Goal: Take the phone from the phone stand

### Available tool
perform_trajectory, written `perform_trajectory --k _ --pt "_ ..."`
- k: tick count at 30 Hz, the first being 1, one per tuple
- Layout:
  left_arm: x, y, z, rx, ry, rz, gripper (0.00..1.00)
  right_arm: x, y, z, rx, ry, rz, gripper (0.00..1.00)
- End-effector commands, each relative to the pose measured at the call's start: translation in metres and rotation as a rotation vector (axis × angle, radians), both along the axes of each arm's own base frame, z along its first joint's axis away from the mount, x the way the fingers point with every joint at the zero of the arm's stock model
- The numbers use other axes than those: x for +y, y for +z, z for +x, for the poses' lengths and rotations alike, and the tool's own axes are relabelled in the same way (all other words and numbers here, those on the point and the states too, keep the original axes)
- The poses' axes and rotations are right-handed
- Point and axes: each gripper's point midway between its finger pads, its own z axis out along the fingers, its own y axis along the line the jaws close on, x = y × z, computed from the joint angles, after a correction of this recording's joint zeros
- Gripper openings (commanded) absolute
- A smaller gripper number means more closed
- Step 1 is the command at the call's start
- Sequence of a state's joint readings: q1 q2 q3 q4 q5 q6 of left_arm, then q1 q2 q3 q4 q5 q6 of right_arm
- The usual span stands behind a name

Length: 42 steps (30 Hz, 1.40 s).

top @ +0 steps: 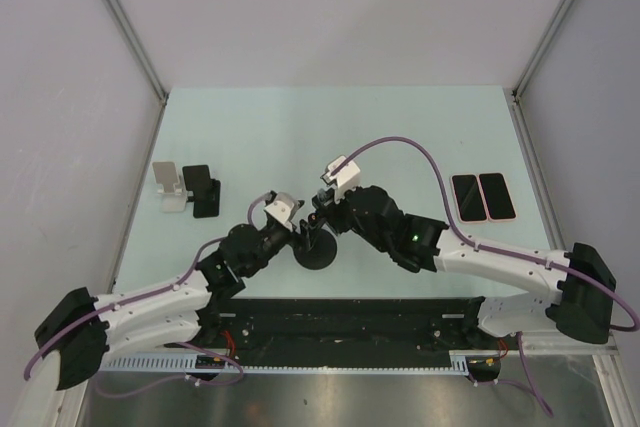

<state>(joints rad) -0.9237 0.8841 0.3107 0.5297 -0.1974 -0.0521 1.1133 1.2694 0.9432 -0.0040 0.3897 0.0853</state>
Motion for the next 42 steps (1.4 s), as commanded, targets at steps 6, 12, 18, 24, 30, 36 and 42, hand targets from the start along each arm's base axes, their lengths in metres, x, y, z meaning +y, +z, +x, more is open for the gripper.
perform_trajectory --k 6,12,18,24,30,36,42 --pt "-0.016 0.008 -0.011 -0.15 -0.131 -0.011 0.65 -0.006 0.035 -0.008 -0.037 0.044 0.04 0.0" --pt "-0.029 0.012 -0.02 -0.178 -0.215 -0.008 0.61 -0.008 0.029 -0.01 -0.024 0.053 0.012 0.0" --pt "-0.04 0.009 -0.025 -0.186 -0.281 0.011 0.53 -0.008 0.026 -0.012 -0.013 0.06 0.006 0.0" --pt "-0.042 0.01 -0.028 -0.201 -0.279 0.022 0.28 -0.016 0.022 -0.013 0.008 0.035 -0.018 0.01" --pt "-0.037 0.006 -0.026 -0.176 -0.212 0.013 0.0 -0.025 0.024 -0.012 0.023 -0.01 -0.023 0.37" --pt "-0.027 0.007 -0.021 -0.152 -0.152 -0.019 0.0 -0.039 0.031 -0.008 0.073 -0.072 -0.055 0.73" --pt "-0.025 0.001 -0.021 -0.146 -0.147 -0.005 0.0 -0.039 0.035 -0.01 0.13 -0.08 -0.107 0.73"
